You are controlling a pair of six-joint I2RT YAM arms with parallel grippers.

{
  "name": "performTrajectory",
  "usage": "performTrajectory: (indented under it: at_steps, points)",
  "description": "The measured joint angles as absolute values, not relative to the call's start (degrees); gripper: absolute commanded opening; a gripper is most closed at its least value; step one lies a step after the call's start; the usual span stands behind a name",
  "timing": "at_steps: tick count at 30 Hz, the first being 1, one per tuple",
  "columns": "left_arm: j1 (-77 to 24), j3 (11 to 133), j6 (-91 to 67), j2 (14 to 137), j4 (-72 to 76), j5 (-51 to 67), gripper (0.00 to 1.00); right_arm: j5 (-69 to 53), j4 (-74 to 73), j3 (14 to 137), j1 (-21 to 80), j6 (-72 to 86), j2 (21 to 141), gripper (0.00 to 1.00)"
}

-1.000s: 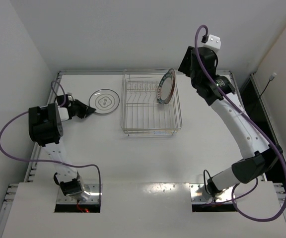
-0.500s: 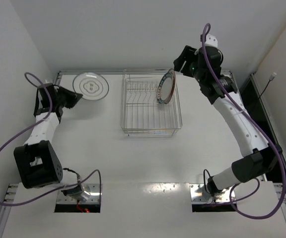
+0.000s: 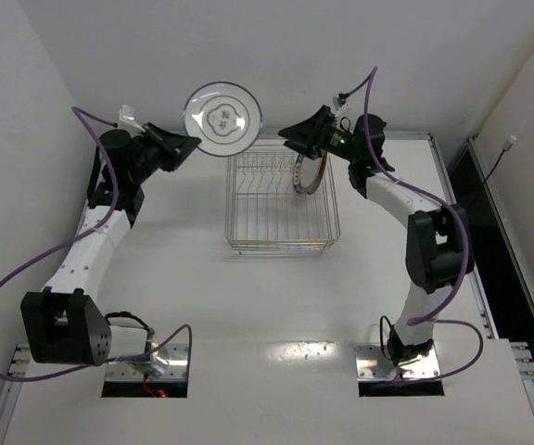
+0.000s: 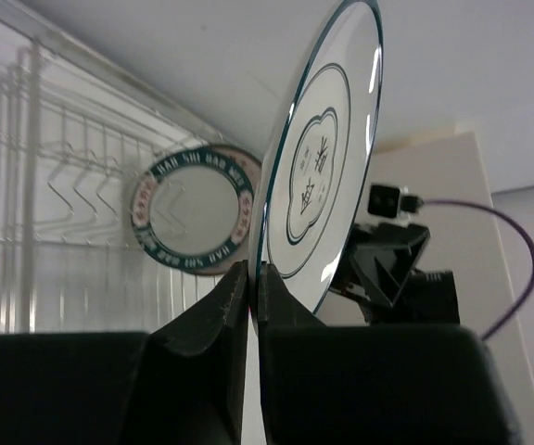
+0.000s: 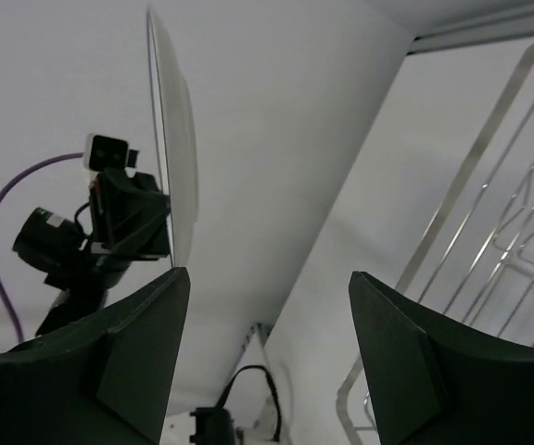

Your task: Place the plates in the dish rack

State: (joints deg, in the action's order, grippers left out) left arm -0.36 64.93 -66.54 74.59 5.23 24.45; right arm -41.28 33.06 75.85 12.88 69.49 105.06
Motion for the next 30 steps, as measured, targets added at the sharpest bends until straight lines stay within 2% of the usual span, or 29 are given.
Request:
performTrajectory:
  at_steps: [5,6,7,8,10,11,14,15,16,17,20,21,22,23,26,30]
  points:
    - [-8.5,64.2,-68.1,74.9,5.5,23.1,0.0,-45.5,43.1,75.4,13.1,77.3,106.9,0.67]
    - [-9.7,64.2,-68.2,75.0,5.8,22.8,0.0,-45.8,44.9,75.4,13.1,78.1,106.9,0.64]
    - [-11.0,64.2,-68.3,75.2,6.0,22.7,0.0,-46.2,46.2,75.5,13.1,78.7,106.9,0.59]
    - [-12.2,64.2,-68.3,75.5,6.1,22.7,0.0,-46.7,47.1,75.5,13.3,79.2,106.9,0.5]
    - [-14.2,64.2,-68.4,76.3,6.5,22.6,0.0,-47.2,48.1,75.5,13.6,80.0,106.9,0.23]
    - [-15.0,64.2,-68.4,76.8,6.5,22.6,0.0,-47.4,48.3,75.5,13.6,80.0,106.9,0.21]
    - [-16.0,64.2,-68.5,78.0,6.9,22.8,0.0,-47.6,48.1,75.5,13.8,80.1,106.9,0.02]
    - [-16.1,64.2,-68.5,78.0,8.0,23.3,0.0,-47.5,47.3,75.4,13.8,79.4,107.0,0.0]
    - [-16.2,64.4,-68.1,77.8,8.9,23.5,0.04,-47.5,46.6,75.4,13.5,79.8,107.4,0.0]
    - [-16.3,64.4,-67.6,77.8,9.0,23.6,0.35,-47.5,46.3,75.4,13.5,80.1,107.4,0.0]
    - [-15.6,65.7,-66.3,79.5,5.5,23.9,0.83,-45.3,41.1,74.4,13.3,77.2,105.5,0.0]
    - [-15.0,66.9,-65.0,80.2,3.4,23.8,0.85,-43.4,36.6,74.4,13.3,74.5,104.2,0.0]
    - [-14.4,68.6,-64.2,81.0,0.9,23.2,0.95,-40.5,29.4,75.1,13.2,70.4,102.5,0.0]
    - [-13.6,70.4,-62.7,81.9,-1.9,22.3,0.98,-35.8,21.7,76.2,13.6,66.2,100.6,0.0]
    - [-11.0,74.2,-57.4,82.7,-10.0,17.5,0.98,-17.0,1.7,82.7,15.8,54.2,96.1,0.0]
    - [-9.2,76.4,-49.5,82.5,-17.8,6.5,0.98,6.8,-13.0,90.4,21.5,44.1,92.2,0.0]
